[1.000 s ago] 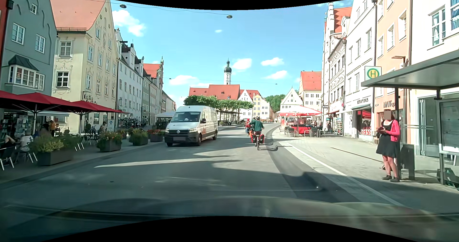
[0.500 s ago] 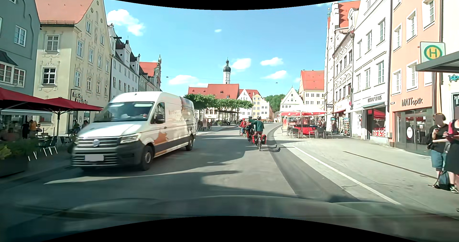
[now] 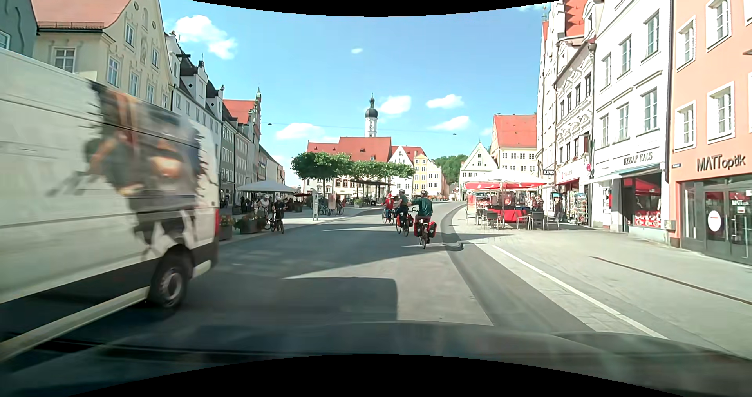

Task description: Follow the waypoints while adhering to traffic rules and regulations

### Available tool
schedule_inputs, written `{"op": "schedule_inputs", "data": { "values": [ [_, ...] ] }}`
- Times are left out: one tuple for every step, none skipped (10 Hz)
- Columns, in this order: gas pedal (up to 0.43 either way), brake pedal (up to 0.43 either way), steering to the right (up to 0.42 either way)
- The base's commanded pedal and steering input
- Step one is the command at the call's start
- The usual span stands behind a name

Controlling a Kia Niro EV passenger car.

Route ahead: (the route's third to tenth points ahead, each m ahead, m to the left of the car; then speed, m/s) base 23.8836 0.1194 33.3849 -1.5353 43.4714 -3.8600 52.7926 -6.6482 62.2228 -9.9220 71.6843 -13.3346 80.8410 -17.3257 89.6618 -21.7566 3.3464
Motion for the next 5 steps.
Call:
{"op": "schedule_inputs", "data": {
  "values": [
    [0.000, 0.006, 0.003],
    [0.000, 0.006, 0.005],
    [0.000, 0.006, 0.006],
    [0.000, 0.006, 0.009],
    [0.000, 0.006, 0.011]
  ]
}}
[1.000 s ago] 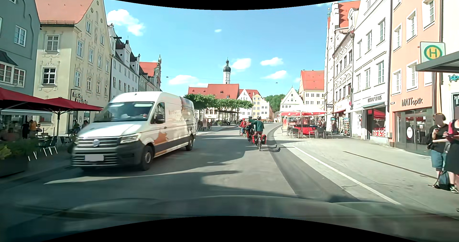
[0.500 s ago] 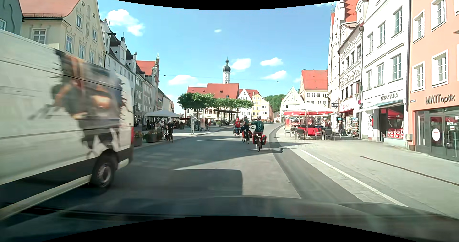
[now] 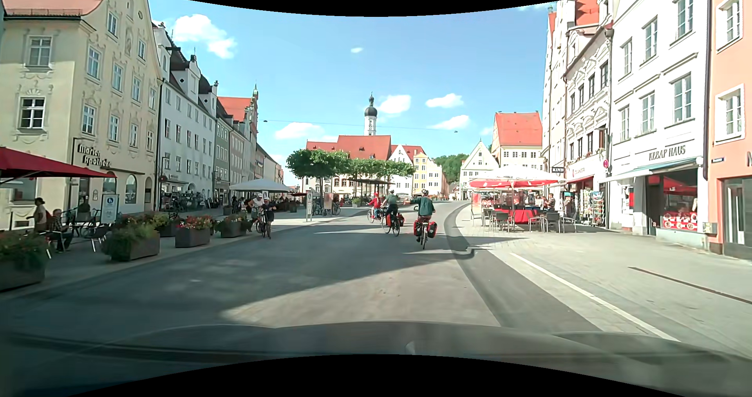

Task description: Follow the waypoints while adhering to traffic rules and regulations

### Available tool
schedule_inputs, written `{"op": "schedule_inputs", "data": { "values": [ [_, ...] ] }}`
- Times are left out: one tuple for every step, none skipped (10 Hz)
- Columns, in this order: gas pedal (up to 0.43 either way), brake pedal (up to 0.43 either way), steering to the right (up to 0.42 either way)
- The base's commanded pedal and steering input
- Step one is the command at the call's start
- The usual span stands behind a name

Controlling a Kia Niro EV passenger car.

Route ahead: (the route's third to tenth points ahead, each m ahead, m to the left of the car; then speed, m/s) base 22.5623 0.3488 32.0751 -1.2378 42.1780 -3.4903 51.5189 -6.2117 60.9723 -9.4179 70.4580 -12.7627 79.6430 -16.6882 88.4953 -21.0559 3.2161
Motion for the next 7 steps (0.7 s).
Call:
{"op": "schedule_inputs", "data": {
  "values": [
    [0.000, 0.006, 0.012],
    [0.000, 0.006, 0.014],
    [0.000, 0.006, 0.015],
    [0.000, 0.006, 0.015],
    [0.000, 0.006, 0.015],
    [0.000, 0.006, 0.018],
    [0.000, 0.006, 0.020]
  ]
}}
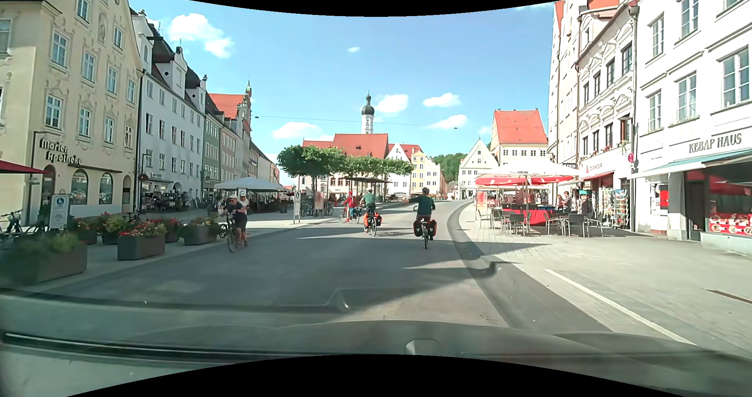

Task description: Follow the waypoints while adhering to traffic rules and regulations

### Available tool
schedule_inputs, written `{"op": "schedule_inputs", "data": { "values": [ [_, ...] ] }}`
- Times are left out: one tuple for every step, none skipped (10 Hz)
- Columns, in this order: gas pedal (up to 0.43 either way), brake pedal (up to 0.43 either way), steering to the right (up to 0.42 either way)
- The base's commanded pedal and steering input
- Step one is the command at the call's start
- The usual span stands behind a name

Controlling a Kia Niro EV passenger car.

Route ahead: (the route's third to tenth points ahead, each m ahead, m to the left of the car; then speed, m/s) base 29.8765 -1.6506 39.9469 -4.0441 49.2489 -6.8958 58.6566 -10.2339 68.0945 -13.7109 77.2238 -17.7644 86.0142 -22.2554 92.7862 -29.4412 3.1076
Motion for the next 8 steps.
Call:
{"op": "schedule_inputs", "data": {
  "values": [
    [0.000, 0.006, 0.023],
    [0.000, 0.006, 0.025],
    [0.000, 0.006, 0.026],
    [0.020, 0.006, 0.027],
    [0.039, 0.006, 0.028],
    [0.039, 0.006, 0.029],
    [0.079, 0.006, 0.029],
    [0.110, 0.006, 0.029]
  ]
}}
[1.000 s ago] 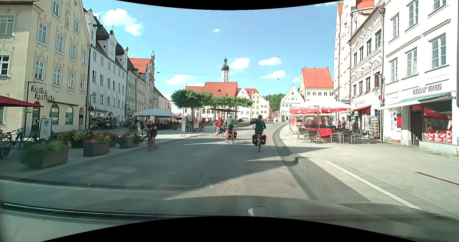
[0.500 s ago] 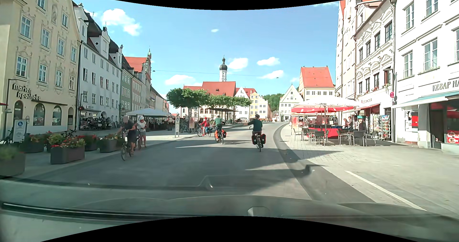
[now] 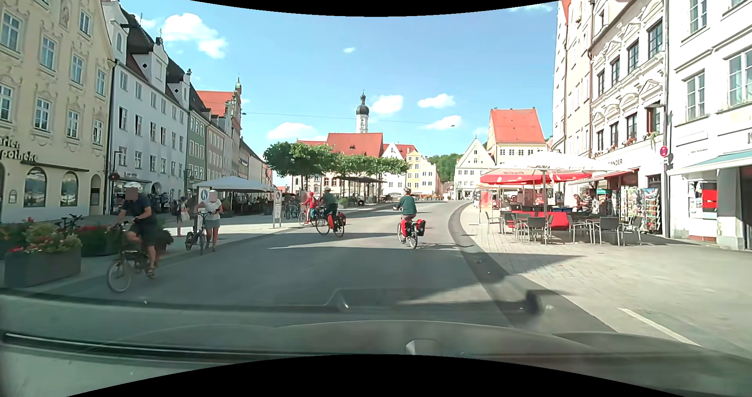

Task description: Follow the waypoints while adhering to traffic rules and regulations

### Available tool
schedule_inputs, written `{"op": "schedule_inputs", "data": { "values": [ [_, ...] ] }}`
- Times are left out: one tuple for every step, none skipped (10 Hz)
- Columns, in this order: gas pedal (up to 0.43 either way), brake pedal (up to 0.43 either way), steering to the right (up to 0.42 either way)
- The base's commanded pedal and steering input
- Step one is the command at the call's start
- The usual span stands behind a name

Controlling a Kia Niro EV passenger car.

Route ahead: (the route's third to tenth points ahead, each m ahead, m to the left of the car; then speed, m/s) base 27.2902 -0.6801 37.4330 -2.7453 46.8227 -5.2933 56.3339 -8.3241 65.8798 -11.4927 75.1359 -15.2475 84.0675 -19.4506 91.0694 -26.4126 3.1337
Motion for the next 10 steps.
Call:
{"op": "schedule_inputs", "data": {
  "values": [
    [0.130, 0.006, 0.029],
    [0.130, 0.006, 0.029],
    [0.130, 0.006, 0.029],
    [0.130, 0.006, 0.030],
    [0.130, 0.006, 0.031],
    [0.130, 0.006, 0.033],
    [0.157, 0.006, 0.036],
    [0.169, 0.006, 0.038],
    [0.177, 0.006, 0.039],
    [0.177, 0.006, 0.041]
  ]
}}
